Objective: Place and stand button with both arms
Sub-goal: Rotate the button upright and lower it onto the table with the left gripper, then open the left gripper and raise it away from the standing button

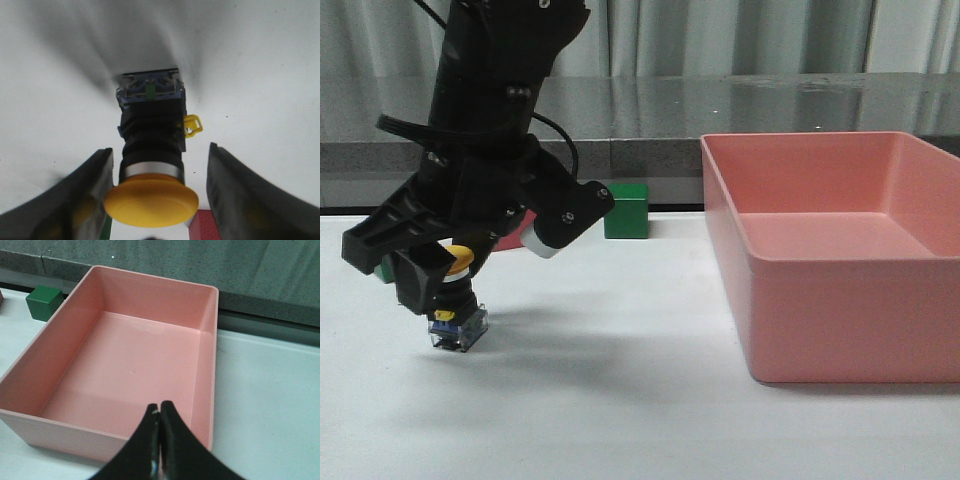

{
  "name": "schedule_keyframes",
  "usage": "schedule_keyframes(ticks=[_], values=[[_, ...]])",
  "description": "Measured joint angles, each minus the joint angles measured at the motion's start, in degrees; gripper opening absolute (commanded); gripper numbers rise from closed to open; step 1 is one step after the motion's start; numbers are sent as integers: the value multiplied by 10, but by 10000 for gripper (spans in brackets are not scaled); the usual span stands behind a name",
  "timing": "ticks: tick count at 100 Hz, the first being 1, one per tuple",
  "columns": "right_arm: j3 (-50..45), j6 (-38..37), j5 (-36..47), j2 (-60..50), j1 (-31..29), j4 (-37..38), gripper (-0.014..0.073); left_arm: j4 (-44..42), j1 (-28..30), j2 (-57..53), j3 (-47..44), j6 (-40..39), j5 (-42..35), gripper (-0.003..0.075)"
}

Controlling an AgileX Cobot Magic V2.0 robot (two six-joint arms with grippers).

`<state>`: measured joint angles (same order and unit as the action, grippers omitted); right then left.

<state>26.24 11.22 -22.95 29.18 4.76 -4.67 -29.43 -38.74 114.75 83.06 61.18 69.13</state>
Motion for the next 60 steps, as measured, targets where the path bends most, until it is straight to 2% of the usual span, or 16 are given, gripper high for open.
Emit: schedule_keyframes(ticks=[60], values=[[0,0,0,0,0,0,-57,25,0,-66,0,0,1,465]])
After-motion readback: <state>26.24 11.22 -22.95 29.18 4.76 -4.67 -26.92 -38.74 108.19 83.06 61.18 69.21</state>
